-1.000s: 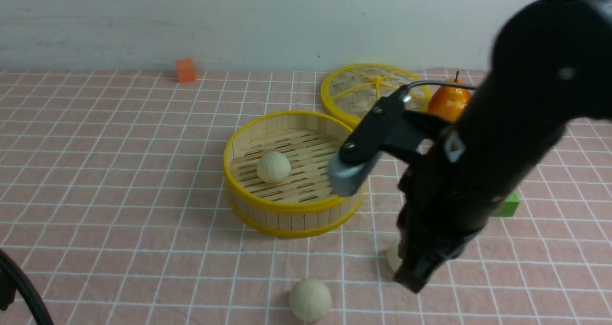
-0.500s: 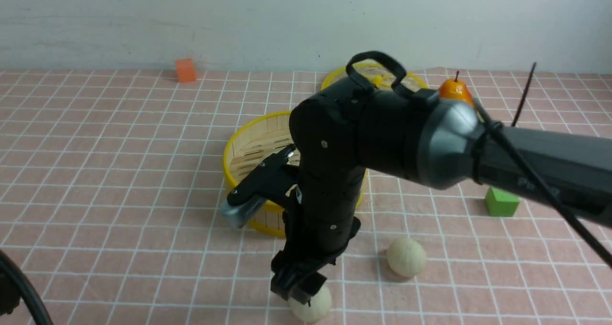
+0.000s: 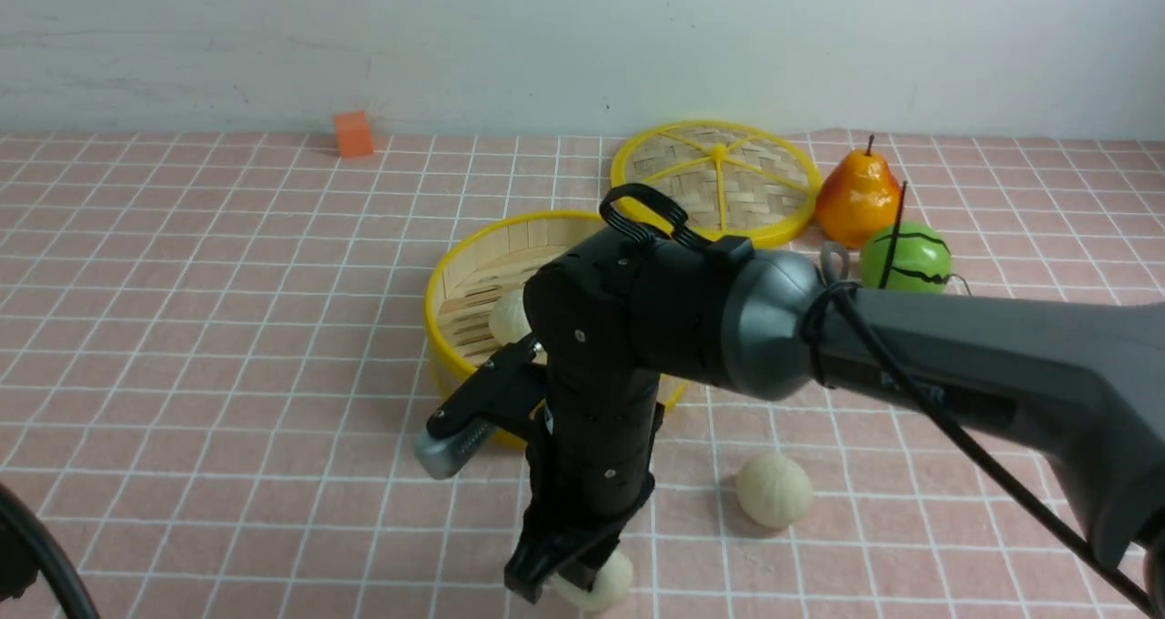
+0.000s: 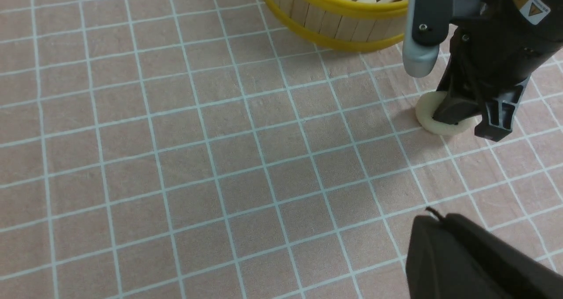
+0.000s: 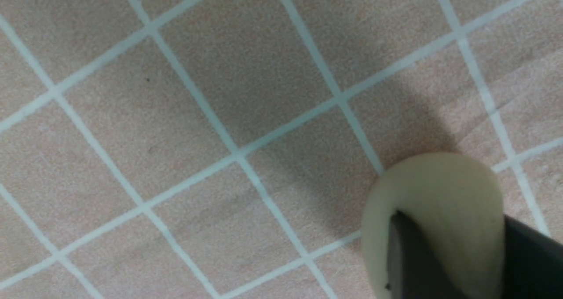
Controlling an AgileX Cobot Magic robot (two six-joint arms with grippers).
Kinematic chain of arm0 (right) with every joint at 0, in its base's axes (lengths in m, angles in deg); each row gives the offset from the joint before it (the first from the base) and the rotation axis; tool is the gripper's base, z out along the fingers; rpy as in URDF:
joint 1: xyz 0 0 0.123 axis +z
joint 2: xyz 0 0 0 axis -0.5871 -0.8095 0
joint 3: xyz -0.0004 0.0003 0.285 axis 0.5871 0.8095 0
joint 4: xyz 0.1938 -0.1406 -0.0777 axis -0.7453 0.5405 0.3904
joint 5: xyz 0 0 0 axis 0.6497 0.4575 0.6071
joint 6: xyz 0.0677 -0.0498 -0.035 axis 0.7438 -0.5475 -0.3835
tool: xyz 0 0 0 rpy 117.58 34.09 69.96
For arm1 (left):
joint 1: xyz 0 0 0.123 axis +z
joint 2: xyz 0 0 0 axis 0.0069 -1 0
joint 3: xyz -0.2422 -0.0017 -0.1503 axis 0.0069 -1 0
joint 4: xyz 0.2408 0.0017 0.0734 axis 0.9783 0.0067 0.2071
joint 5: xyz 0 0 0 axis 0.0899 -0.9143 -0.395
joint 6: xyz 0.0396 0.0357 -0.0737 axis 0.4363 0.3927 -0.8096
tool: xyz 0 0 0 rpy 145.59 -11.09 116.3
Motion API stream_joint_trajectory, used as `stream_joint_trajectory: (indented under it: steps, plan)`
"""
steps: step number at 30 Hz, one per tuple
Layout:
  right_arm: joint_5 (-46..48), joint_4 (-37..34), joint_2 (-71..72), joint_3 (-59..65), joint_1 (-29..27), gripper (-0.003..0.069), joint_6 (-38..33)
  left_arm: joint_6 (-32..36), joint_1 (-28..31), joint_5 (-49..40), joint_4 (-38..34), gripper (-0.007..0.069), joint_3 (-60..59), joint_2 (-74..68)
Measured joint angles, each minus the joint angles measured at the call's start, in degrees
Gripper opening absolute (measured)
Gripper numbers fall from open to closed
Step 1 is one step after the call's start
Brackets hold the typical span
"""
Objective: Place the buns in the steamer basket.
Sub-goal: Use the right arm to grab a steamed stuffed bun, then use the right arm to put the steamed stuffed bun into the steamer
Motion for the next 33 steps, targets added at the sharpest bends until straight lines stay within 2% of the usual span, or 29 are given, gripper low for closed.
stream_joint_trajectory:
  steps: [1,2,4,8,13,23,28,33]
  plan:
    - [0.14,0.00,0.00,-0.12,0.00,0.0135,0.00,0.00,0.00,0.00,0.00,-0.0012,0.00,0.00]
    - [1.21,0.67,0.00,-1.18,0.00,0.0057,0.00,0.00,0.00,0.00,0.00,-0.0011,0.00,0.00]
    - [3.92,1.84,-0.08,-3.92,0.10,0.0020,0.00,0.04,0.00,0.00,0.00,-0.0010,0.00,0.00]
    - [7.92,6.23,-0.40,-13.24,0.10,0.0021,0.00,0.04,0.00,0.00,0.00,-0.0006,0.00,0.00]
    - [8.17,9.33,-0.40,-22.73,-1.71,0.0021,0.18,0.04,0.00,0.00,0.00,-0.0002,0.00,0.00]
    - [-0.44,9.54,-3.30,-24.88,-9.55,0.0022,9.41,0.04,0.00,0.00,0.00,0.0001,0.00,0.00]
    - [-1.28,6.89,-8.09,-24.93,-10.28,0.0064,10.27,0.06,0.00,0.00,0.00,0.0003,0.00,0.00]
    - [-1.59,5.77,-11.44,-24.93,-10.28,0.0216,10.87,0.11,0.00,0.00,0.00,0.0003,0.00,0.00]
